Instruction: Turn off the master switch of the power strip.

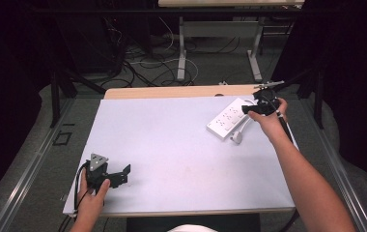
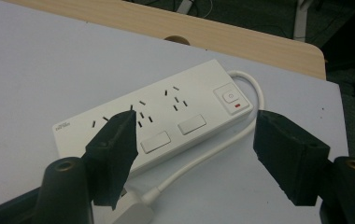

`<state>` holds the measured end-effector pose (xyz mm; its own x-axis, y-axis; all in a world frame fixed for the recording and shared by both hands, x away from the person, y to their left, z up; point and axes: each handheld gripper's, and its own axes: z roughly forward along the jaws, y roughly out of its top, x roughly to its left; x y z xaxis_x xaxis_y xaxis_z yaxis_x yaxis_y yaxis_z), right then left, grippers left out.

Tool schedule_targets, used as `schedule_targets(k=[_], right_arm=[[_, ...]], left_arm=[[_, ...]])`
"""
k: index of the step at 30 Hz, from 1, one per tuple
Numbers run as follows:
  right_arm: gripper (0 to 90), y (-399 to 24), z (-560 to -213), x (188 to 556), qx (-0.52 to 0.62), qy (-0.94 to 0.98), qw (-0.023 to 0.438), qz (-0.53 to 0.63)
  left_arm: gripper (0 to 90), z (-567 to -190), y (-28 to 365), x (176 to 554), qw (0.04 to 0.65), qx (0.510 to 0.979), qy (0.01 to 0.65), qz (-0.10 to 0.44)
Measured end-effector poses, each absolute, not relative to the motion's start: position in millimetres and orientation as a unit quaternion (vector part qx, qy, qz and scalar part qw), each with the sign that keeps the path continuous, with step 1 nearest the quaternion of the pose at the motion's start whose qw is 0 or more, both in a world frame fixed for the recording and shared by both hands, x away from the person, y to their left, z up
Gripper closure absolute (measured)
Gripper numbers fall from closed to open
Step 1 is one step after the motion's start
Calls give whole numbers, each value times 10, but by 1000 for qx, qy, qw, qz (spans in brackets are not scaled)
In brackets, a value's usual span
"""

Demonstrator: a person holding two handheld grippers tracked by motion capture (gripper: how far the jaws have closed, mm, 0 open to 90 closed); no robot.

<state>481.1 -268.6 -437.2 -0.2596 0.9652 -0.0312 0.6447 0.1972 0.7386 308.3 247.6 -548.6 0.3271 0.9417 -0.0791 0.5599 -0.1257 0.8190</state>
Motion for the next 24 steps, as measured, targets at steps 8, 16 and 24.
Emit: schedule_targets(k=[8, 16, 24], right_arm=[[323, -2681, -4328, 4957, 563, 728, 251, 301], [347, -2705, -4299, 5081, 573, 723, 256, 289], [355, -2692, -4327, 5192, 574, 725, 262, 276]], left_arm=[[4, -5489, 2479, 3084, 397, 712, 528, 238], [4, -5493, 2478, 3087, 396, 714, 527, 238], [4, -5503, 2475, 3089, 395, 714, 527, 240]])
